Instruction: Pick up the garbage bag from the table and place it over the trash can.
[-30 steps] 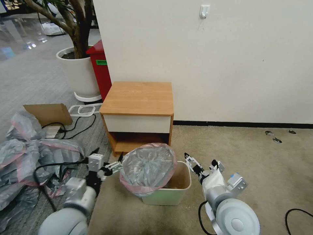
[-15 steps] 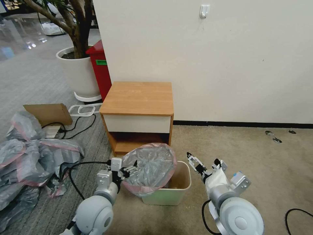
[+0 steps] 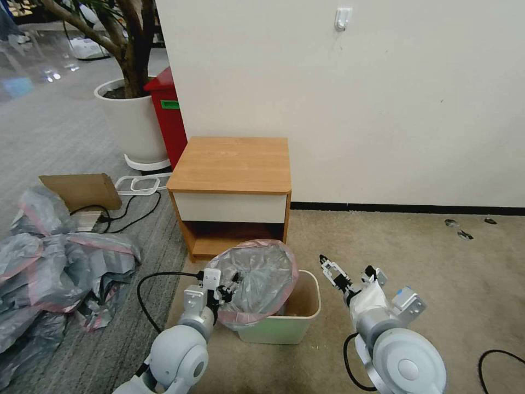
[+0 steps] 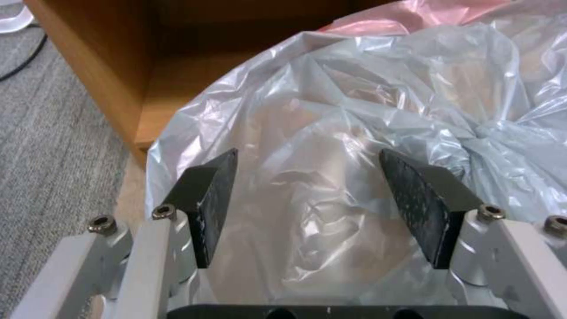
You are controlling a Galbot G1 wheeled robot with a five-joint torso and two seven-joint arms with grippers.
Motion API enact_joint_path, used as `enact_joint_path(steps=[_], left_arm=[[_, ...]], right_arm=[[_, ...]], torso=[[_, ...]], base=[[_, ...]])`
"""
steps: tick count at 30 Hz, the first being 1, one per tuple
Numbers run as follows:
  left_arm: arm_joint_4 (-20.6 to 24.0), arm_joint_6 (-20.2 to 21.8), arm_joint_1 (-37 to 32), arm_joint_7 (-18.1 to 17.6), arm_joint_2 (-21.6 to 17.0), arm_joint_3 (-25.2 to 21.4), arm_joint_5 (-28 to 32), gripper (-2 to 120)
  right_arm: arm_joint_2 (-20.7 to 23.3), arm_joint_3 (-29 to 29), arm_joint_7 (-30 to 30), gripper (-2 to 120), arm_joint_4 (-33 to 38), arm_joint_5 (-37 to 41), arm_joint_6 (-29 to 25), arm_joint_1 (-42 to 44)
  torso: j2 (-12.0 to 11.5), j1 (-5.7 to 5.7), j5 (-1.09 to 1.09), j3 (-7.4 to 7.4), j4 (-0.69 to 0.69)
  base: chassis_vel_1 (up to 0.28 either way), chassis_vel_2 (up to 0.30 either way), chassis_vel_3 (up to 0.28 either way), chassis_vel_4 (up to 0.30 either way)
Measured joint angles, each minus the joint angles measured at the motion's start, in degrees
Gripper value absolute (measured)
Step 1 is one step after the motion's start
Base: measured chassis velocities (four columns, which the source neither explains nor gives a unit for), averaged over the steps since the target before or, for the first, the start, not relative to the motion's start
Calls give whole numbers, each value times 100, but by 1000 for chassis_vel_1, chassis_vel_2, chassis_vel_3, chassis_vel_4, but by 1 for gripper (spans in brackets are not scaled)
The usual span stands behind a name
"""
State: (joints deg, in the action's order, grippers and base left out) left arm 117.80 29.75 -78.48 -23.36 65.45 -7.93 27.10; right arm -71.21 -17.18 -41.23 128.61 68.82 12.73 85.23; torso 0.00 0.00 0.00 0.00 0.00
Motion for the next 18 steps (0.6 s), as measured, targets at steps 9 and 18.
enact_joint_path(steps=[9, 18], left_arm=[[130, 300, -177, -257, -44, 54, 62, 61], [16, 417, -83, -319, -13, 178, 172, 60]], right_arm=[[-65, 105, -7, 100, -40, -25, -9, -9], [-113, 108, -10, 100, -44, -101, -14, 15]], torso=[[0, 0, 0, 0, 0], [0, 0, 0, 0, 0]], base=[[0, 0, 0, 0], [0, 0, 0, 0]])
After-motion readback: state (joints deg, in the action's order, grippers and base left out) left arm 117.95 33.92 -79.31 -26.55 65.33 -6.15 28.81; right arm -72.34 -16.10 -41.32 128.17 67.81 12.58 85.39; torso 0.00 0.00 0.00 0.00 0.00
